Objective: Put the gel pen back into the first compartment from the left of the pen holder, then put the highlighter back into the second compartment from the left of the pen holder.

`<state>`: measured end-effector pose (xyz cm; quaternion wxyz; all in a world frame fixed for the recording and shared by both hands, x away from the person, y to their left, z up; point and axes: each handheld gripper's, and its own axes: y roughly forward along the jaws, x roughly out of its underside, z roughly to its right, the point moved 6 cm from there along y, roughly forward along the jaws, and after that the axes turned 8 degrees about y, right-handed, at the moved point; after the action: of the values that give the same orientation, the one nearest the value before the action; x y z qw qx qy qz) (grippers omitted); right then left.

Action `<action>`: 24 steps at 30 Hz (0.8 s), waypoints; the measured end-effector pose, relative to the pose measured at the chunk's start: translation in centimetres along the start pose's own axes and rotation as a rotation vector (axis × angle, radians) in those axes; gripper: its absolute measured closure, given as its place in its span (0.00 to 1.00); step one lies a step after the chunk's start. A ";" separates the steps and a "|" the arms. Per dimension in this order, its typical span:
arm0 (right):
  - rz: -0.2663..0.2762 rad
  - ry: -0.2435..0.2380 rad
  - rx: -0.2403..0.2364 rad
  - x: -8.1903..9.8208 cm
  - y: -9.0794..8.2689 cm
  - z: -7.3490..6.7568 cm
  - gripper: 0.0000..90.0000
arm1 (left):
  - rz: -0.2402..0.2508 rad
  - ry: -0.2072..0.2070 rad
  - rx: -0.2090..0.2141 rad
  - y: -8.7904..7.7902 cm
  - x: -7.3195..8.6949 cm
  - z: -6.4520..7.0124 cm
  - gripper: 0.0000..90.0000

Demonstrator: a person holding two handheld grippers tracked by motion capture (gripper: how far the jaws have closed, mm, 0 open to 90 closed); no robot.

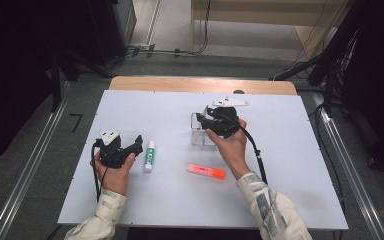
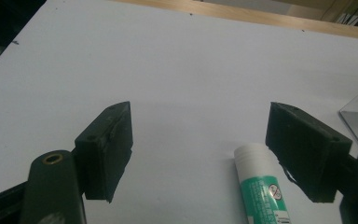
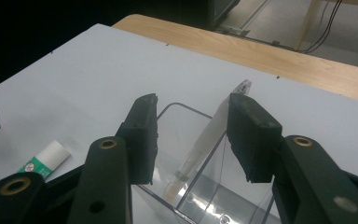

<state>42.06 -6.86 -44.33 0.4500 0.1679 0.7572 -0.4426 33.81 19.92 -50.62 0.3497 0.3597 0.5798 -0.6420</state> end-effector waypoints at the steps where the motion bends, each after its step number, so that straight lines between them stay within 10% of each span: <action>1: 0.002 -0.002 -0.002 0.0 -0.1 0.0 0.56 | 0.001 -0.001 0.000 0.0 0.0 0.0 0.26; 24: 0.032 -0.022 -0.014 2.8 -3.2 0.5 0.48 | -0.004 -0.001 -0.005 0.1 0.1 -0.1 0.25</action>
<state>38.73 -9.46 -45.13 0.4663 0.1720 0.7526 -0.4319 33.86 20.05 -50.71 0.3498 0.3573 0.5819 -0.6413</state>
